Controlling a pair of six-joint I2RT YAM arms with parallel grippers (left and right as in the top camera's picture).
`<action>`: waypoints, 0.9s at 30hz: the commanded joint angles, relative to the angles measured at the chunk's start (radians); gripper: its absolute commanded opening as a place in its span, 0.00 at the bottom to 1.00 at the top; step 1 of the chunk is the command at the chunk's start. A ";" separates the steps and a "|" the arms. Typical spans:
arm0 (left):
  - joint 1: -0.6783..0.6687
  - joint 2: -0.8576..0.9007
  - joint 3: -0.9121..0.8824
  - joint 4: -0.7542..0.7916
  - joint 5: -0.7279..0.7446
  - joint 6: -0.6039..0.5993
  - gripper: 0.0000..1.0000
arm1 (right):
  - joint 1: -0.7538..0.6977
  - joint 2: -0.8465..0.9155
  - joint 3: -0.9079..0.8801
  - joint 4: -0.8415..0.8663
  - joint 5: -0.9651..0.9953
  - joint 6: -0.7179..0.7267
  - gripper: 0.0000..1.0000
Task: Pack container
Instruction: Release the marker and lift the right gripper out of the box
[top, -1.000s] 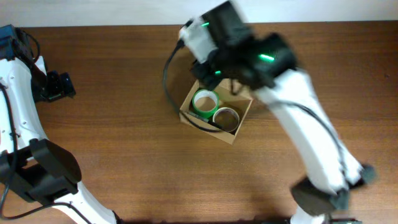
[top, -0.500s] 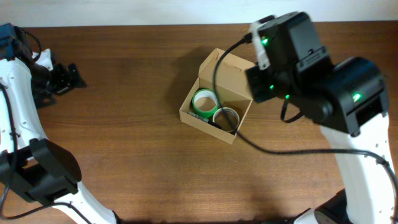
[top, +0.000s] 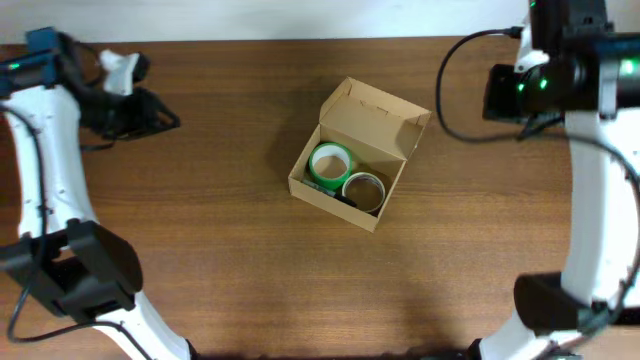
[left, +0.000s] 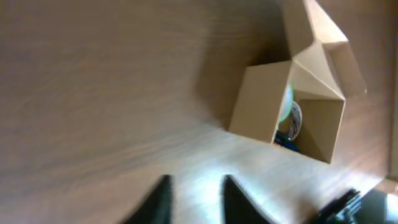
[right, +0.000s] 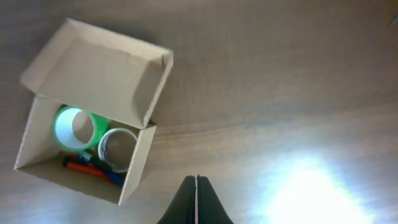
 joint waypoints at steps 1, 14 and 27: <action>-0.086 0.005 -0.006 0.028 -0.050 0.060 0.16 | -0.044 0.072 -0.026 -0.002 -0.101 0.004 0.04; -0.286 0.006 -0.006 0.147 -0.130 0.056 0.31 | -0.058 0.232 -0.406 0.249 -0.241 -0.018 0.04; -0.288 0.007 -0.006 0.113 -0.200 0.033 0.26 | -0.064 0.235 -0.774 0.662 -0.569 -0.143 0.04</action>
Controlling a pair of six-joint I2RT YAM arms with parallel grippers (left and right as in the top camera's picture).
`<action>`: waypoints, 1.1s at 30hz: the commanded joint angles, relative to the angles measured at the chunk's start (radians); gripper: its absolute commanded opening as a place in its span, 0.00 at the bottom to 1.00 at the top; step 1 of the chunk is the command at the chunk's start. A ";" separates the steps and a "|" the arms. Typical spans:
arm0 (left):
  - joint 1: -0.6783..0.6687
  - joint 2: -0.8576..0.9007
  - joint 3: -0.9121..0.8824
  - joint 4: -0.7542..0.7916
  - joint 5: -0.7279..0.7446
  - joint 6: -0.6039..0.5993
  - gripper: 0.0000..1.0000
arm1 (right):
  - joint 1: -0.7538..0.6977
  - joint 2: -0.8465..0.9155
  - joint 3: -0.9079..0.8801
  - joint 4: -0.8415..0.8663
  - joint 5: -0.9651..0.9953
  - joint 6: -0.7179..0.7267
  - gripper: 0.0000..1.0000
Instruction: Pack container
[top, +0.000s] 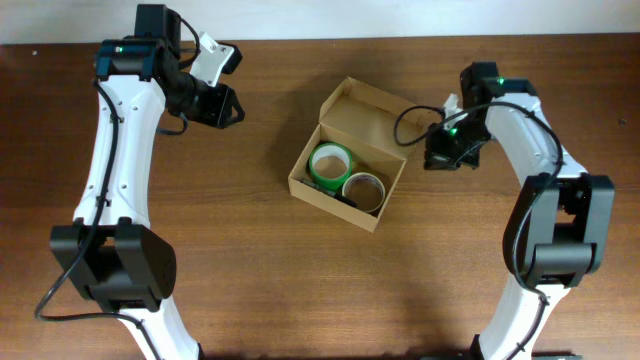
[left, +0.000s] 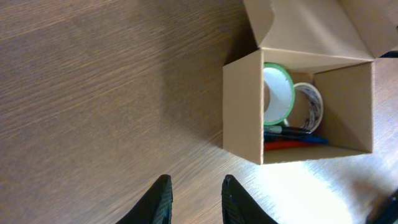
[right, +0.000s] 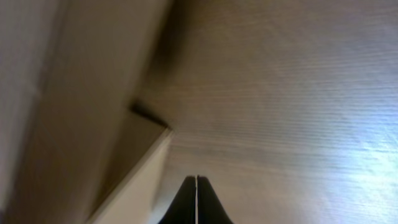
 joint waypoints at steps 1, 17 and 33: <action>0.001 0.007 -0.006 -0.012 -0.025 -0.003 0.26 | -0.007 0.002 -0.030 0.095 -0.181 -0.084 0.03; 0.001 0.007 -0.006 -0.031 -0.126 -0.026 0.32 | 0.119 0.002 -0.031 0.383 -0.371 -0.081 0.04; 0.065 0.225 -0.019 0.060 0.003 -0.216 0.10 | 0.026 0.002 -0.027 0.395 -0.318 -0.053 0.04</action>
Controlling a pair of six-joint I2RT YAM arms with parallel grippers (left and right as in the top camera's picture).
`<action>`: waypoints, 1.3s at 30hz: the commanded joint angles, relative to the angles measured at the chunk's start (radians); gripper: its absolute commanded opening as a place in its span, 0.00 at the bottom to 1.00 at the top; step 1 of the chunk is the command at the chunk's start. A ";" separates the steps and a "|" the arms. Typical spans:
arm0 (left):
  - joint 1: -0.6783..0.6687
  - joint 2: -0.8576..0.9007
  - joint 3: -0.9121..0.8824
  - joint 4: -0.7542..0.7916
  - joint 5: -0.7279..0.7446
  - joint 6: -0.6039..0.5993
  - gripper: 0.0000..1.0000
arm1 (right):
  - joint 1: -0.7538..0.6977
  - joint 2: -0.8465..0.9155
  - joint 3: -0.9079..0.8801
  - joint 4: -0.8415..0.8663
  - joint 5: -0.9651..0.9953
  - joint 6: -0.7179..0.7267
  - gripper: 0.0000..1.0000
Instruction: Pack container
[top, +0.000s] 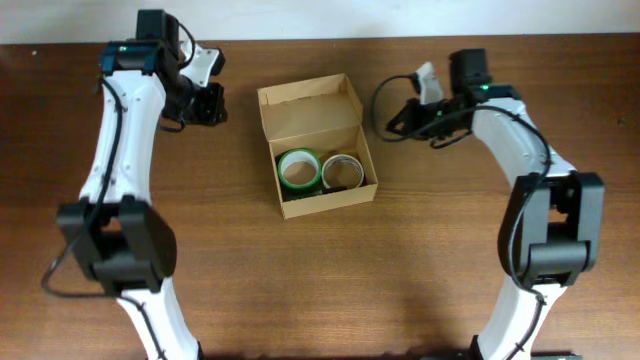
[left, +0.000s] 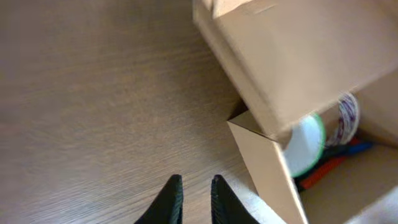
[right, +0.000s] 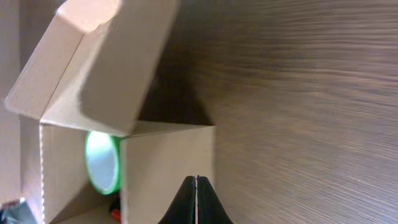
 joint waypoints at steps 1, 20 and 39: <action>0.025 0.132 -0.018 0.006 0.137 -0.067 0.06 | -0.014 0.000 0.000 0.001 0.006 0.006 0.04; 0.023 0.340 -0.018 0.228 0.527 -0.186 0.02 | -0.008 0.191 0.000 0.372 -0.221 0.470 0.04; 0.010 0.373 -0.015 0.362 0.743 -0.246 0.02 | 0.060 0.257 0.000 0.704 -0.526 0.538 0.04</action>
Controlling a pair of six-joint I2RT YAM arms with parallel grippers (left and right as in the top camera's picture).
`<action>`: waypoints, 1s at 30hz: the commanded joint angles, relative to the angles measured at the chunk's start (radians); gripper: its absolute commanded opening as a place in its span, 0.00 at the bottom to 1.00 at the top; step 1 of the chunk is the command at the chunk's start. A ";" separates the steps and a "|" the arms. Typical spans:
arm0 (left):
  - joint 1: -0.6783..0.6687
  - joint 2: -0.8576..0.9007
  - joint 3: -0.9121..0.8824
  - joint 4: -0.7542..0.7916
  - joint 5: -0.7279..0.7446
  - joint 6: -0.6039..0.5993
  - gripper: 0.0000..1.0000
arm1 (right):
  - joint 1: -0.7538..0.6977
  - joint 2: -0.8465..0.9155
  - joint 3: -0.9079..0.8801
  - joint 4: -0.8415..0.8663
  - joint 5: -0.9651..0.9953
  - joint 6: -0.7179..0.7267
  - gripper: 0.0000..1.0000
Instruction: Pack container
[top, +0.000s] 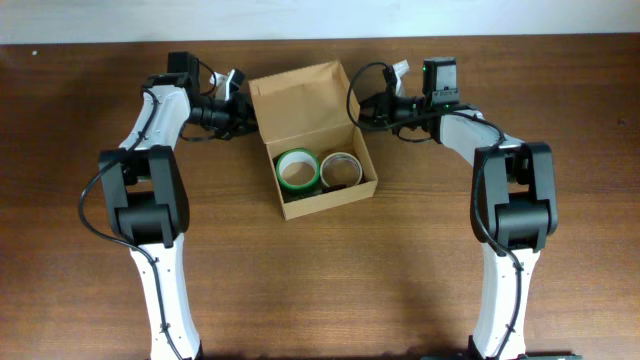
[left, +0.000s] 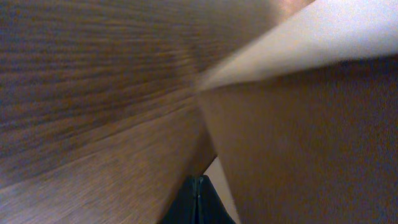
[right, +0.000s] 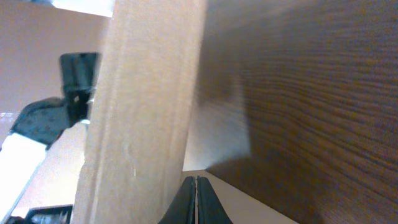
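An open cardboard box (top: 322, 200) stands mid-table, its lid flap (top: 300, 95) raised at the far side. Inside lie a green tape roll (top: 294, 168) and a clear tape roll (top: 340, 168). My left gripper (top: 245, 112) is shut, its tip at the flap's left edge; the left wrist view shows the shut gripper (left: 199, 186) low against the cardboard flap (left: 298, 137). My right gripper (top: 358, 108) is shut at the flap's right edge; in the right wrist view the gripper (right: 197, 190) sits beside the flap's edge (right: 143, 112). Neither holds anything.
The brown wooden table (top: 450, 260) extends round the box on all sides. Both arms reach in from the front along the table's left and right, bending inward at the far side. A pale wall strip runs behind the table's far edge.
The left gripper has shut and moved right to the lid's left edge. The right gripper has moved left to the lid's right edge. The box has barely shifted.
At first the box stood turned diagonally, with both arms far out at the table's corners. Then the grippers were nearer, the right one at the lid's corner. Later the box stood squarer and further left. Now both shut grippers flank the raised lid.
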 joint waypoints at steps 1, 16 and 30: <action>-0.006 0.011 0.003 0.042 0.153 -0.006 0.02 | -0.001 -0.002 0.002 0.047 -0.107 0.002 0.04; -0.006 -0.035 0.175 0.061 0.391 -0.003 0.02 | -0.002 -0.051 0.052 0.187 -0.219 0.020 0.04; -0.011 -0.200 0.209 0.020 0.373 -0.009 0.02 | 0.004 -0.098 0.276 0.269 -0.428 0.140 0.04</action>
